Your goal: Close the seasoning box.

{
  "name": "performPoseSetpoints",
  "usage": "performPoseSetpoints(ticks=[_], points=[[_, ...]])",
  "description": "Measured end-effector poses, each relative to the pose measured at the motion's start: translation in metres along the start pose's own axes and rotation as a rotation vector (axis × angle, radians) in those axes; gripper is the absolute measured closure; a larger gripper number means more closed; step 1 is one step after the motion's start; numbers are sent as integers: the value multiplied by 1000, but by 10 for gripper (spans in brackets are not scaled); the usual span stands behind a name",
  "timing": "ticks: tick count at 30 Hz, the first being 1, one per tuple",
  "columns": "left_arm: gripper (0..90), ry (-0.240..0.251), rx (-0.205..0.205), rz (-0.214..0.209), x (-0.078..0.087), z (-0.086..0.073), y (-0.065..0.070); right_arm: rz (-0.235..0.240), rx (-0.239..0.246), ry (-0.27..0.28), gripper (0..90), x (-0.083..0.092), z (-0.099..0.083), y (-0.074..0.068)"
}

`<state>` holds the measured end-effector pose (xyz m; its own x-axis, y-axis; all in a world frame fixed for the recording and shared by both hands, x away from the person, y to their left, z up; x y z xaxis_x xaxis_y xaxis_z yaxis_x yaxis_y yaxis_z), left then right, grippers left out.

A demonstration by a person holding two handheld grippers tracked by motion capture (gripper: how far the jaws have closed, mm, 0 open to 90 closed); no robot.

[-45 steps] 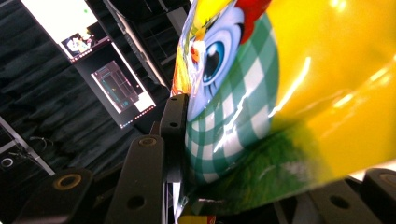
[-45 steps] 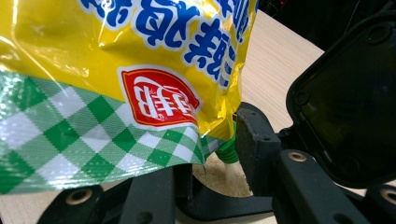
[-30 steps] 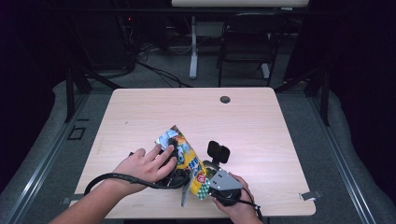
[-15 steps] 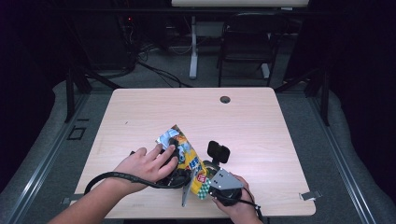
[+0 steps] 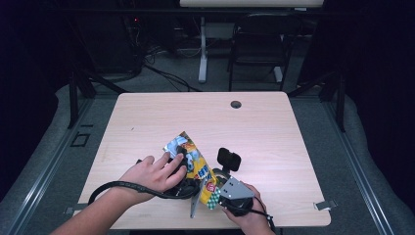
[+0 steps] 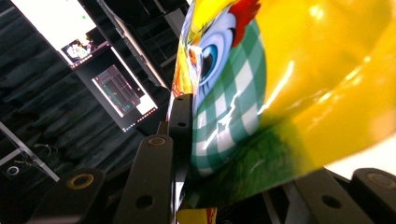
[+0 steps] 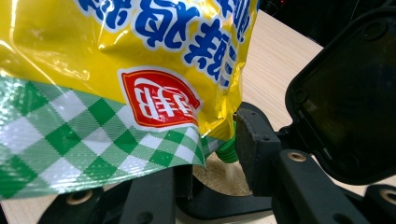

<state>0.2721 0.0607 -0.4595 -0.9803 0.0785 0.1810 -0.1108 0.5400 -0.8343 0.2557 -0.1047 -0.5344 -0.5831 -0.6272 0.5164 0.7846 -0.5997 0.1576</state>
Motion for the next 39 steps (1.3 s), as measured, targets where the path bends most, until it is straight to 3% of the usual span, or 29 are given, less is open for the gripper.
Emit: performPoseSetpoints(ticks=[39], points=[[748, 2, -45, 10, 3, 3, -4, 0, -3, -8, 684, 1, 0, 0]])
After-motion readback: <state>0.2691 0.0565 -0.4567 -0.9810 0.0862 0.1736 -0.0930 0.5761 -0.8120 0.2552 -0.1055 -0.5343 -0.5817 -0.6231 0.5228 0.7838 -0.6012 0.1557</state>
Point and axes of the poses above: each handheld gripper's, and its own axes: x roughly backward along the jaws, z roughly out of its top, y roughly to its right, the point moved 2 cm from there along -x, roughly forward along the jaws, and after that the axes turned 9 degrees about z, right-handed, at the moved point
